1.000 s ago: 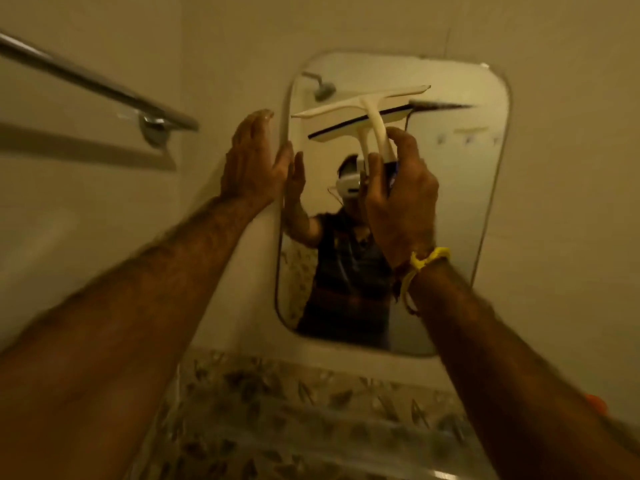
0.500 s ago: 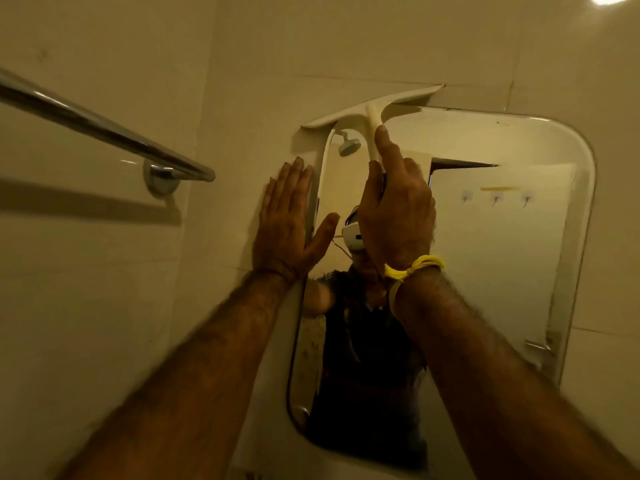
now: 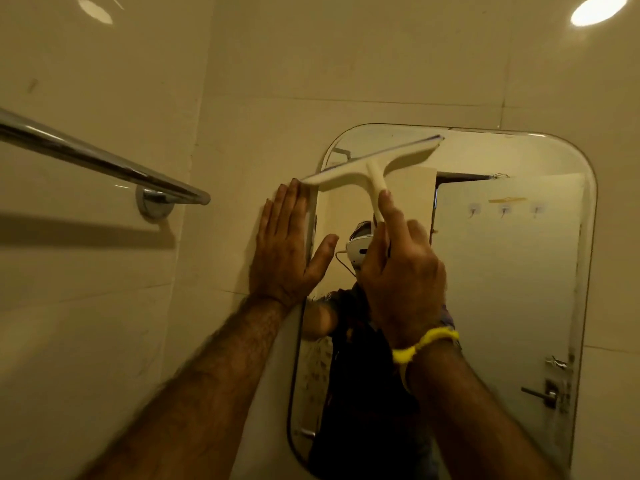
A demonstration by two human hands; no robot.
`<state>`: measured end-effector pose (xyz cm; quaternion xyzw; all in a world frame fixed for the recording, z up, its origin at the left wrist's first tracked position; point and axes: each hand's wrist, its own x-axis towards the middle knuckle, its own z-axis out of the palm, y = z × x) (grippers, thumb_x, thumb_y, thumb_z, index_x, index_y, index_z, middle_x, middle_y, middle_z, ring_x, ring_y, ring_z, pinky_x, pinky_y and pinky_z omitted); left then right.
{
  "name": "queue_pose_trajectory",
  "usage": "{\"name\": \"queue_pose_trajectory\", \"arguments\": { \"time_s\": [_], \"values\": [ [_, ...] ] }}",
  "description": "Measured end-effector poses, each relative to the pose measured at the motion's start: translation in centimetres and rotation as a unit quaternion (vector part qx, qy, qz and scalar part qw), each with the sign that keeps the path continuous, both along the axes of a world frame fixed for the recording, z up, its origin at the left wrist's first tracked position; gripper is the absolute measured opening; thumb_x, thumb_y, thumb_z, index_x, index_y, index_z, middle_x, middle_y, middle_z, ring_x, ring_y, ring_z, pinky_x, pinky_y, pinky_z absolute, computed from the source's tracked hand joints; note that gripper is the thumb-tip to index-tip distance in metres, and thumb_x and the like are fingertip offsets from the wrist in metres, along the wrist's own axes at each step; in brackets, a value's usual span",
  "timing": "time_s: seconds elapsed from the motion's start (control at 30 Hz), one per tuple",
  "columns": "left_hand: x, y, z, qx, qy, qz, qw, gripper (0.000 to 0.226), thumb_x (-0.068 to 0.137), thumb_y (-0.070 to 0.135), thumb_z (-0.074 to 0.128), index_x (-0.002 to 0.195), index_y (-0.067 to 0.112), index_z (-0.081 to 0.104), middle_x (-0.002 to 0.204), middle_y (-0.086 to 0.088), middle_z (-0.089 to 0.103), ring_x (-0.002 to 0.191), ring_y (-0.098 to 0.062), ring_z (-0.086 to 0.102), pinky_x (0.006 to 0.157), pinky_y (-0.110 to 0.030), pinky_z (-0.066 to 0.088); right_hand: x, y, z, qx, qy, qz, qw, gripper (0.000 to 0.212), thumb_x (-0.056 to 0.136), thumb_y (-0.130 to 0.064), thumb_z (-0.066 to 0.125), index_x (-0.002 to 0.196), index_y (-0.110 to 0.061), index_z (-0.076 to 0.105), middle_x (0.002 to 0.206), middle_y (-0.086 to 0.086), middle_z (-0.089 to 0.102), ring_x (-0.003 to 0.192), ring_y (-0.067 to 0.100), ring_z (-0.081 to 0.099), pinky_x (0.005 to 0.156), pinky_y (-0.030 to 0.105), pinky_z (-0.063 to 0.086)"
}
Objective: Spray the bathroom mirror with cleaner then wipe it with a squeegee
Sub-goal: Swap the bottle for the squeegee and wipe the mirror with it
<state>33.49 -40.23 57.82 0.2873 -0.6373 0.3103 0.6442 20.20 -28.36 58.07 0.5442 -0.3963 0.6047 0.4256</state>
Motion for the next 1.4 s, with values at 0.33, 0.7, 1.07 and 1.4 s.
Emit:
{"name": "queue_pose_trajectory", "arguments": {
  "time_s": [0.33,0.7,1.07,1.4],
  "values": [
    [-0.3,0.7,-0.4,-0.021,-0.014,-0.002,1.000,0.072,0.097,0.045,0.034,0.153,0.000,0.032,0.163,-0.019,0.024,0.153,-0.031,0.019,0.121,-0.056,0.018,-0.8,1.3,-3.3,0.033,0.001,0.005,0.999,0.042,0.101,-0.015,0.051,0.143,-0.013,0.048,0.071,0.004,0.057,0.054,0.017,0.052,0.049,0.034,0.053],
    [-0.1,1.2,-0.6,0.012,0.058,-0.075,0.995,0.107,0.083,0.064,0.063,0.156,0.005,0.012,0.162,-0.020,0.023,0.152,-0.030,0.020,0.125,-0.048,0.011,-2.4,2.7,-3.3,0.043,0.013,-0.020,0.999,0.042,0.100,-0.015,0.053,0.142,-0.014,0.049,0.071,0.005,0.058,0.053,0.016,0.051,0.045,0.031,0.050],
    [-0.2,1.1,-0.3,0.053,0.006,0.062,0.997,0.097,0.088,0.077,0.036,0.159,0.013,0.020,0.166,-0.018,0.012,0.155,-0.032,0.006,0.125,-0.051,0.002,-3.4,2.9,-1.3,0.021,-0.038,-0.036,0.998,0.042,0.103,-0.022,0.048,0.144,-0.018,0.048,0.070,0.005,0.056,0.054,0.013,0.047,0.048,0.020,0.036],
    [0.1,1.3,-0.1,0.085,-0.019,0.042,0.995,0.099,0.088,0.076,0.037,0.160,0.013,0.015,0.168,-0.011,0.009,0.155,-0.029,0.001,0.123,-0.056,-0.001,-3.7,2.6,-1.9,0.015,-0.053,-0.015,0.998,0.044,0.102,-0.018,0.050,0.145,-0.015,0.047,0.070,0.000,0.050,0.054,0.011,0.044,0.050,0.014,0.031]
  ]
}}
